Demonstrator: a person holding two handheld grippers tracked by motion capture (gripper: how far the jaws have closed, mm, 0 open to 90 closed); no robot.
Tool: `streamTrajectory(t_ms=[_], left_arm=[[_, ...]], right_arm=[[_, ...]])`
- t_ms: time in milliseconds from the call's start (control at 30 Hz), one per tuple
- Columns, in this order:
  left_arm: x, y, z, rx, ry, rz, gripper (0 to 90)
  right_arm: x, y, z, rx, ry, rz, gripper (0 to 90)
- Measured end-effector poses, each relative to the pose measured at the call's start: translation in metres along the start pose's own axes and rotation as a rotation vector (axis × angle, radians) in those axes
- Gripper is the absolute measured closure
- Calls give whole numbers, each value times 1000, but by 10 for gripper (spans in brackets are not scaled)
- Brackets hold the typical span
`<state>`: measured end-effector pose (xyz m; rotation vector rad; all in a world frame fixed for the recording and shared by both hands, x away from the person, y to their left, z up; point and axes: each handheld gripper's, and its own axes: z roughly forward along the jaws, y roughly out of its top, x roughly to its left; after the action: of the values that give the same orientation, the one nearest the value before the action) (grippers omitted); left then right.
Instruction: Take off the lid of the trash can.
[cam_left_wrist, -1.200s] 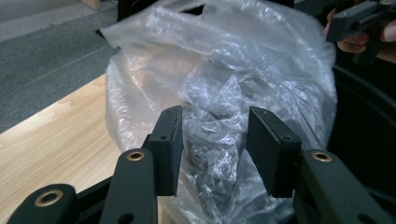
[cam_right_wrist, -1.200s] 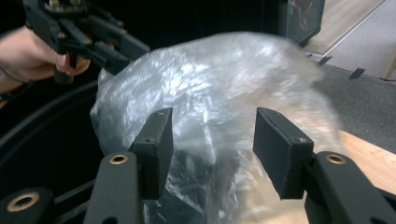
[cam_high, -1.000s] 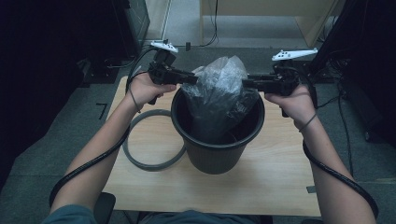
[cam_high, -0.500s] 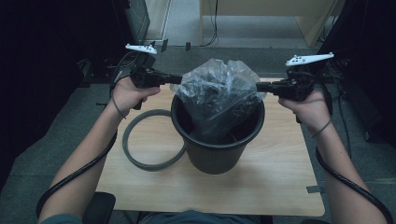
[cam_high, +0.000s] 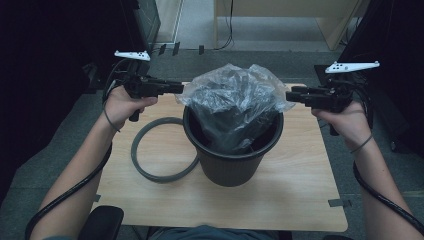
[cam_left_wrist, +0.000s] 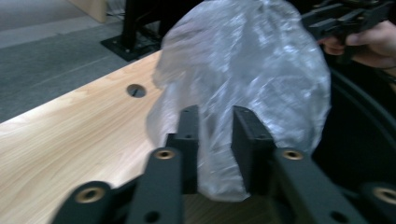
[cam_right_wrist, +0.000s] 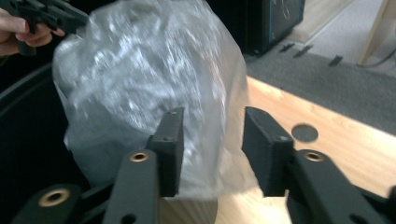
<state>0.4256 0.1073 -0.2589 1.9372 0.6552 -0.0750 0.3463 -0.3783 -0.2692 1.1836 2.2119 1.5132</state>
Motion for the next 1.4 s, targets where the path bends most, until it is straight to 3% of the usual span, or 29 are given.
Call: streamTrajectory(t_ms=[133,333,600,733,833,1000,1100,1267,1400], left_arm=[[-3,12,9,21,7,25,619],[0,25,26,23,12,23,533],[-2,43,56,66,4,39,492],[-3,41,64,94,3,40,540],[-6,36,67,111,21,63,661],[-10,31,58,81,23,65,793],[-14,27,53,83,19,68,861],[-20,18,46,68,5,66,871],[-25,7,41,91,-7,42,877]], right_arm=[[3,9,5,-10,7,-18,566],[3,19,18,-18,8,-31,503],[7,36,41,-34,34,-27,464],[10,37,50,-25,36,-34,491],[14,34,53,8,47,-37,686],[20,28,48,36,46,-45,823],[23,26,43,41,51,-54,851],[28,20,36,31,54,-74,866],[32,12,28,37,72,-31,873]])
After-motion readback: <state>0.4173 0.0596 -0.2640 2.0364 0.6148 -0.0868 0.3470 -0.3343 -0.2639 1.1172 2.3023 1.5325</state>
